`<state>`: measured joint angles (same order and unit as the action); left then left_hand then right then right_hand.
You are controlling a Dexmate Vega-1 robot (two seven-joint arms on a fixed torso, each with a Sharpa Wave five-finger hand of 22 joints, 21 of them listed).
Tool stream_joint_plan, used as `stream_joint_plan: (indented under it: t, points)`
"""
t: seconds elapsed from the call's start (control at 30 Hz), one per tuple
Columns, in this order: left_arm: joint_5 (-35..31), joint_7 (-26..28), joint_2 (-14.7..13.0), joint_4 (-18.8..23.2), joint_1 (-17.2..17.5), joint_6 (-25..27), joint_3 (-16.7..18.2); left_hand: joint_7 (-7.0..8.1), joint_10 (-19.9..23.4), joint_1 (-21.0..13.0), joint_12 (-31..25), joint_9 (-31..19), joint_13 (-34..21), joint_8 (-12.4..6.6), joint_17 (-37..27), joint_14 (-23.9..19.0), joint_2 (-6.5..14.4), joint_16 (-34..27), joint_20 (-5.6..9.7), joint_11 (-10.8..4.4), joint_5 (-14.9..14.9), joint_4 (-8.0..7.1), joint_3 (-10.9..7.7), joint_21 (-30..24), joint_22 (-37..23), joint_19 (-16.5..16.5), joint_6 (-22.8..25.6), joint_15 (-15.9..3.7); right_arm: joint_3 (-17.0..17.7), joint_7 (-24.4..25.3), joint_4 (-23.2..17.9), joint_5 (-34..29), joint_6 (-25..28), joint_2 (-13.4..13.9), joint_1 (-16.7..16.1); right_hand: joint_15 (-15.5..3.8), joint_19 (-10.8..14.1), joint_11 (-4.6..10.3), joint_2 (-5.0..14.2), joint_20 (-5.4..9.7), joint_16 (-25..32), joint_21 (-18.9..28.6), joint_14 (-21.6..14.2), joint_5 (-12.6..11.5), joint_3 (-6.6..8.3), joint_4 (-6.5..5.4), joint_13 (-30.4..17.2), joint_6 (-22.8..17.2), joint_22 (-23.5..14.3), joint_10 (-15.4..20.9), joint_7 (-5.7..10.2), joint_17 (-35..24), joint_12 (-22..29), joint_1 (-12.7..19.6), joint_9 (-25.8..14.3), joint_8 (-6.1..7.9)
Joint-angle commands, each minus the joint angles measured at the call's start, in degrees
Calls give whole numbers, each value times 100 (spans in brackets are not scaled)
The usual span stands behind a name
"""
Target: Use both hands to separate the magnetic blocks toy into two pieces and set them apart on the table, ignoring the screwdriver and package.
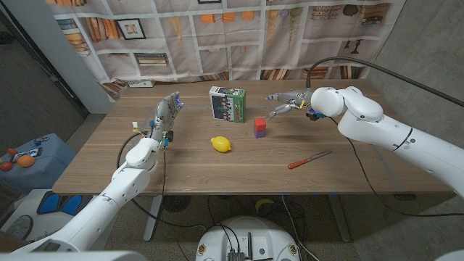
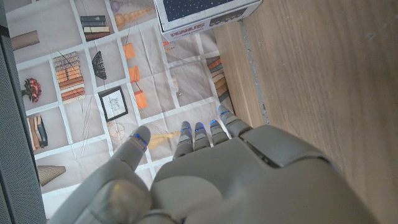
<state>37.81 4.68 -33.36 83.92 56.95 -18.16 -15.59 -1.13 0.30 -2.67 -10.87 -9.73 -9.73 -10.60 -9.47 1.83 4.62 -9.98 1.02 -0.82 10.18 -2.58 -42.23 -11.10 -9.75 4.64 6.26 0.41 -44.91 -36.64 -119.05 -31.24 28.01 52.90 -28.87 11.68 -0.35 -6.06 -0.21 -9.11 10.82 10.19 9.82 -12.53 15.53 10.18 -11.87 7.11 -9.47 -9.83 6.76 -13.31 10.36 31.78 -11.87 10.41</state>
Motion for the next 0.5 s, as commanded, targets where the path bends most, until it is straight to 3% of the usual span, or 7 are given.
stream_joint_plan:
  t: [0.03, 0.5]
  points:
    - [16, 24, -23, 53, 20, 79, 3, 10, 33, 22, -40, -28, -25, -17, -13, -28, 455, -22, -8, -12, 39, -6, -32, -13, -6, 46, 36, -9, -317, -752, 96, -607, 24, -254, 326, 61, -8, -58, -11, -73, 25, 3, 541, -52, 52, 0, -24, 74, -13, -466, 9, -15, 10, 127, -22, 65]
    - [-1, 69, 3, 36, -8, 133, -29, 17, 58, 32, -36, -29, -26, -11, -15, -47, 461, -21, -13, -36, 40, -12, -46, -9, -6, 51, 57, -7, -625, -1387, 423, -1316, -128, -676, 564, 59, -70, -104, -19, -174, 43, 4, 576, -108, 122, 3, -36, 105, -16, -543, 45, -17, 34, 258, -62, 123]
